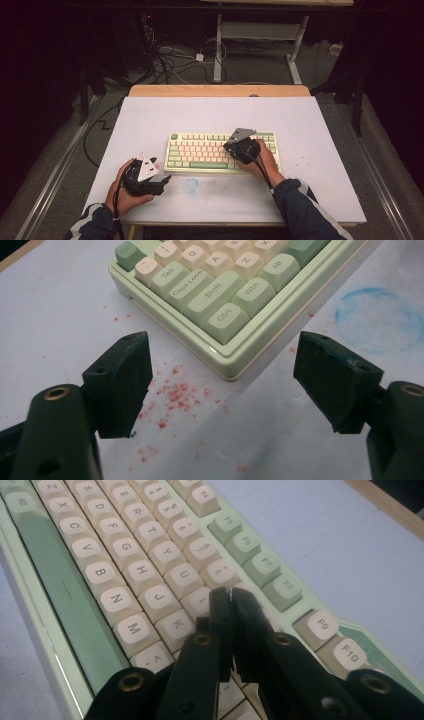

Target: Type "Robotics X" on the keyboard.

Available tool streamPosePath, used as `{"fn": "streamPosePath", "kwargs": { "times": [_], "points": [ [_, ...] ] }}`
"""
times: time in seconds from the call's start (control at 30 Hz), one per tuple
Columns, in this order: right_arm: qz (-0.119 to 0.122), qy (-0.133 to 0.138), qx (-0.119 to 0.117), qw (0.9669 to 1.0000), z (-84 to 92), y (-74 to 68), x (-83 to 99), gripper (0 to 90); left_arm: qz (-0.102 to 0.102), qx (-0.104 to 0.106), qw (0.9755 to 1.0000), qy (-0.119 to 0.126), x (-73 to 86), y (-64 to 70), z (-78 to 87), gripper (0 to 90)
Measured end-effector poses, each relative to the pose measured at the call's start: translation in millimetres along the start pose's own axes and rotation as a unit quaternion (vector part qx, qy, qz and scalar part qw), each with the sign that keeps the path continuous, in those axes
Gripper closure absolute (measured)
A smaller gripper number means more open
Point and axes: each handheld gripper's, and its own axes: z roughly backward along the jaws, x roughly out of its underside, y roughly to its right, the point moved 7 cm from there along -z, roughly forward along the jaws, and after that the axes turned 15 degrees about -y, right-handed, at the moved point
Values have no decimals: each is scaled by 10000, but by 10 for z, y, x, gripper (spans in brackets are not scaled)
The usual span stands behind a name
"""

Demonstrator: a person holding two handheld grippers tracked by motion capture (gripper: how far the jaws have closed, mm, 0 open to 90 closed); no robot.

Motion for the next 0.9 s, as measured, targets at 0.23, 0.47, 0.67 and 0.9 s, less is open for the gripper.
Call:
{"fn": "streamPosePath", "kwargs": {
  "times": [0.23, 0.47, 0.67, 0.9],
  "points": [
    [-156, 330, -82, 9993, 138, 49, 10, 801, -28, -19, 10000, -46, 14, -4, -7, 222],
    [-244, 677, 2, 9974, 287, 70, 19, 611, -17, -21, 10000, -53, 17, -8, -7, 222],
    [-310, 943, 162, 9949, 415, 105, 49, 464, -15, -68, 9999, -81, 27, -17, -23, 228],
    [-379, 1202, 391, 9912, 577, 120, 99, 331, 58, -72, 9999, -60, 15, -19, -23, 242]
  ]
}}
